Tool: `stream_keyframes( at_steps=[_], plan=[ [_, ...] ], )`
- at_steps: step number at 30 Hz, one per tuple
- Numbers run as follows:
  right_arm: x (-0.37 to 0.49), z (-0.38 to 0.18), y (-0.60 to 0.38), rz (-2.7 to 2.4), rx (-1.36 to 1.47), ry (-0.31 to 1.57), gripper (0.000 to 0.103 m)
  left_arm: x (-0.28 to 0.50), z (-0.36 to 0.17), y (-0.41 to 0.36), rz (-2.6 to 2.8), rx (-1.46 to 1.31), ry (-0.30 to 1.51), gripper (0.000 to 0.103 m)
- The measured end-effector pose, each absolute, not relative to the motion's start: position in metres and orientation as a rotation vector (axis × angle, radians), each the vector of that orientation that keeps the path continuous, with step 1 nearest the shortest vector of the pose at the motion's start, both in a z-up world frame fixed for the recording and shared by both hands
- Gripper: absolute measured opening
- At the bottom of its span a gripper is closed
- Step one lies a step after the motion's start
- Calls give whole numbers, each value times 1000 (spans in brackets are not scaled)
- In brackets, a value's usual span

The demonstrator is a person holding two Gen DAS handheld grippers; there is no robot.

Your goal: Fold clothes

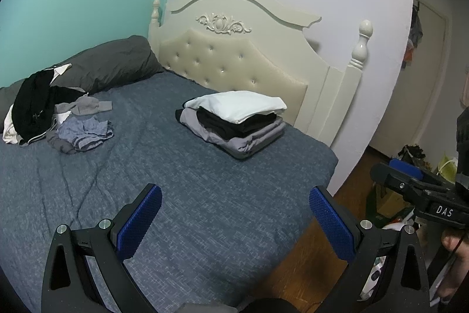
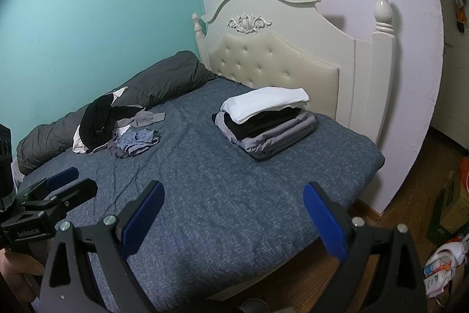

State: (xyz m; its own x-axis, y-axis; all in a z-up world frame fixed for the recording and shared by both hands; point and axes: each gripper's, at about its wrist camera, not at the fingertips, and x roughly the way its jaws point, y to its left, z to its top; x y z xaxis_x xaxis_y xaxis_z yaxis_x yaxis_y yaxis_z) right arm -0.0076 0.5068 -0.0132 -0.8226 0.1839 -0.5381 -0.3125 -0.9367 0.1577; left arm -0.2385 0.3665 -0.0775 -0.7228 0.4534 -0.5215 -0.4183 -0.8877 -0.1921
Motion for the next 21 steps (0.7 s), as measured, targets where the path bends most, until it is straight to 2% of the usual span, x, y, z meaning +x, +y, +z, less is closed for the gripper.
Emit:
stream_keyframes(
  at_steps=[21],
  plan=[
    [-10, -13, 508, 2748, -783, 355, 96, -241, -79, 369, 2552, -798, -73, 103]
  ],
)
